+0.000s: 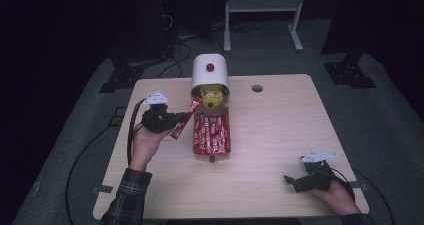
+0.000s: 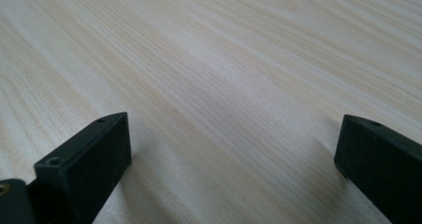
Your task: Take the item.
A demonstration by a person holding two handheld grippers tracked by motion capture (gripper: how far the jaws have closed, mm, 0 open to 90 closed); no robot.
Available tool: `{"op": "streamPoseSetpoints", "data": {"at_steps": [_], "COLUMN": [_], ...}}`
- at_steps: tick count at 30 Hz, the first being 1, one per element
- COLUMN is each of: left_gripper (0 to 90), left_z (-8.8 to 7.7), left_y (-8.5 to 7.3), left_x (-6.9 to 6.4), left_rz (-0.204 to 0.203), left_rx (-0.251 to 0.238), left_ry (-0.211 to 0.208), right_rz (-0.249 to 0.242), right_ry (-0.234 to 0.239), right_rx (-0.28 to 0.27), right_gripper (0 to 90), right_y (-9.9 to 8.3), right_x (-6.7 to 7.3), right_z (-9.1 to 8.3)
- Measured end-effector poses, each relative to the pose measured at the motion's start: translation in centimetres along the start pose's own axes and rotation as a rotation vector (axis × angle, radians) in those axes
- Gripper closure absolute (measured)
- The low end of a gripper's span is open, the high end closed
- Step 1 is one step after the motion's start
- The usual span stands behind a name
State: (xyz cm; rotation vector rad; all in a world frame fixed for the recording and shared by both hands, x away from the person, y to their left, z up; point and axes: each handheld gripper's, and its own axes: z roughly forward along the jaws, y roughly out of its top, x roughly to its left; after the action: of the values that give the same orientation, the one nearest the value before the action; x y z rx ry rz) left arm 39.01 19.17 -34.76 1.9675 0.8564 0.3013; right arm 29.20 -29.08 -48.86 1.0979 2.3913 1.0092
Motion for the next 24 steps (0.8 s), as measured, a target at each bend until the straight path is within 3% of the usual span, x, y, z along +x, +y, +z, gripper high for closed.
{"op": "streamPoseSetpoints", "data": {"at_steps": [13,24], "left_gripper": [87.2,87.1], "left_z": [-0.6,0.2], "left_y": [-1.6,-3.2], "left_x": [2.4,4.3], "left_rz": [-0.073,-0.126], "left_rx": [0.02,0.058], "left_ry": [0.033,0.054], "right_rz": [0.004,0.003], "right_ry": [0.002,0.002], "right_rx": [0.002,0.003], "right_gripper": [0.4,0.4], "right_y": [0.0,0.0], "right_x": [0.0,0.0], "right_z": [0.0,0.0]}}
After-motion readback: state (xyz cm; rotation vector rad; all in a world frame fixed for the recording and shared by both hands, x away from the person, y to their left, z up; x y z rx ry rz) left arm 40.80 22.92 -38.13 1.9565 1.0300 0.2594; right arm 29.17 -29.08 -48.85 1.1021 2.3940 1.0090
